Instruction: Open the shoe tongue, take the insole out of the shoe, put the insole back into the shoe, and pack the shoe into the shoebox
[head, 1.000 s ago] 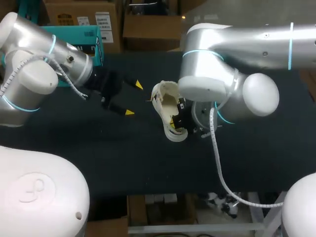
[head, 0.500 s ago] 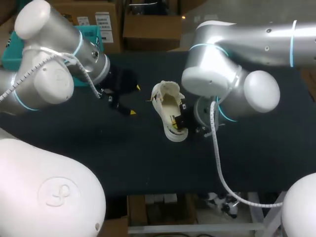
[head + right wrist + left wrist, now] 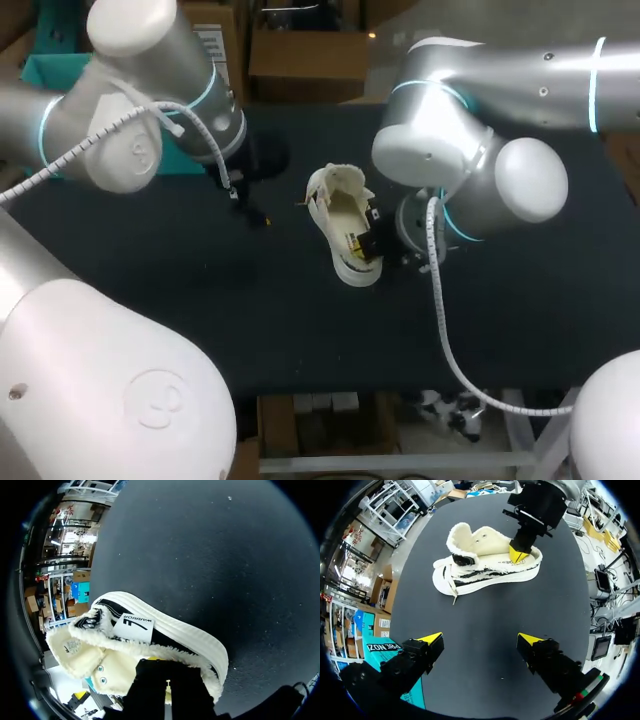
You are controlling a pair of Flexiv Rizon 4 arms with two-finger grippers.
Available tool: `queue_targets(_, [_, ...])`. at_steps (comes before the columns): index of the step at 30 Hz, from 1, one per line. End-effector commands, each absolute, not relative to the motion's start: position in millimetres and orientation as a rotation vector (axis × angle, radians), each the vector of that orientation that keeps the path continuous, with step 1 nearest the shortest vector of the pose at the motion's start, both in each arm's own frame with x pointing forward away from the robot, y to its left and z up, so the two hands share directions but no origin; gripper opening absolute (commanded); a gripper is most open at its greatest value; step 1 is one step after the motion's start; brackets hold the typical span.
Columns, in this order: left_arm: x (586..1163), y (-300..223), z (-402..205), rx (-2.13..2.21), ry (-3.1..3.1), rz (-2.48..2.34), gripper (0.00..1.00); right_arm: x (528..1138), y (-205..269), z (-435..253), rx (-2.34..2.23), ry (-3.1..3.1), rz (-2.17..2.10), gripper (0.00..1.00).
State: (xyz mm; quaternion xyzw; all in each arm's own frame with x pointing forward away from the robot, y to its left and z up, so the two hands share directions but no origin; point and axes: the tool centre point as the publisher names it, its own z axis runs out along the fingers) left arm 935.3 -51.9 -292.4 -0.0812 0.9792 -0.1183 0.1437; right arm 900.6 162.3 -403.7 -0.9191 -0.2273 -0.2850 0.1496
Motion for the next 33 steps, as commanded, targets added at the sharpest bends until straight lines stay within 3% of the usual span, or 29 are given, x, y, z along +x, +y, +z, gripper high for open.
queue_targets(1, [937,-56,-290,-0.539,2.885,0.119,1.0,910,156,-409,-2.595,-0.686,-0.737,0.0])
queue_targets(11, [930,-55,-301,-0.771,2.853,0.213,1.0,889,150,-368,-2.53,-0.758,-0.816,0.0])
queue_targets(12, [930,-55,-301,-0.771,2.853,0.213,1.0,888,148,-363,-2.54,-0.767,-0.827,0.12])
queue_targets(13, [930,-55,-301,-0.771,2.853,0.213,1.0,886,145,-357,-2.548,-0.771,-0.839,0.13])
queue_targets(16, [930,-55,-301,-0.771,2.853,0.213,1.0,886,132,-342,-2.55,-0.796,-0.862,0.0])
queue_targets(27, [907,-58,-307,-0.909,2.813,0.162,1.0,894,77,-306,-2.523,-1.089,-0.882,0.0])
queue_targets(28, [905,-59,-309,-0.909,2.812,0.162,1.0,895,71,-301,-2.506,-1.119,-0.848,0.08])
queue_targets(30, [904,-61,-310,-0.936,2.804,0.155,1.0,896,60,-292,-2.423,-1.186,-0.738,0.4])
queue_targets(31, [904,-61,-310,-0.936,2.804,0.155,1.0,898,53,-288,-2.384,-1.196,-0.692,0.65])
queue_targets(32, [904,-61,-310,-0.936,2.804,0.155,1.0,901,47,-284,-2.352,-1.195,-0.63,1.0])
queue_targets(33, [904,-61,-310,-0.936,2.804,0.155,1.0,904,37,-281,-2.323,-1.162,-0.569,1.0])
